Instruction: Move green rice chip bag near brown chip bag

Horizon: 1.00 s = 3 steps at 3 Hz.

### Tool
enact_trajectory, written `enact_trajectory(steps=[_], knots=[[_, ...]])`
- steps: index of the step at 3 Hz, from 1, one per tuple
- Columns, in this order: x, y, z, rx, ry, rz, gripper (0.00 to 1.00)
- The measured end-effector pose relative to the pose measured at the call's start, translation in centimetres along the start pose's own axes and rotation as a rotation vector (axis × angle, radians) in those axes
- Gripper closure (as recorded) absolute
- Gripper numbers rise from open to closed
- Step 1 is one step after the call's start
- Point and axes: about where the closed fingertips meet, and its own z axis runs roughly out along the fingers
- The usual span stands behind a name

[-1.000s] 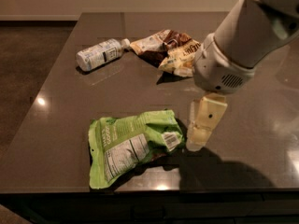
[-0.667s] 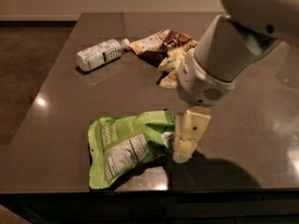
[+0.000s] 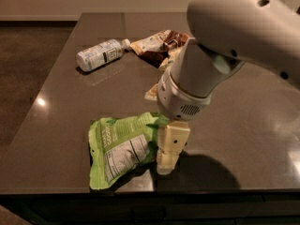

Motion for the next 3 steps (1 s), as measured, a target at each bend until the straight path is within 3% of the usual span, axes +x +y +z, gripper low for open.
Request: enact_trajectory(steps=[1, 3], knots=[[-0.5, 0.0, 1.0, -0.007, 0.004, -0.005, 0.15], [-0.7, -1.0, 0.6, -0.006, -0.002, 0.02, 0.62]])
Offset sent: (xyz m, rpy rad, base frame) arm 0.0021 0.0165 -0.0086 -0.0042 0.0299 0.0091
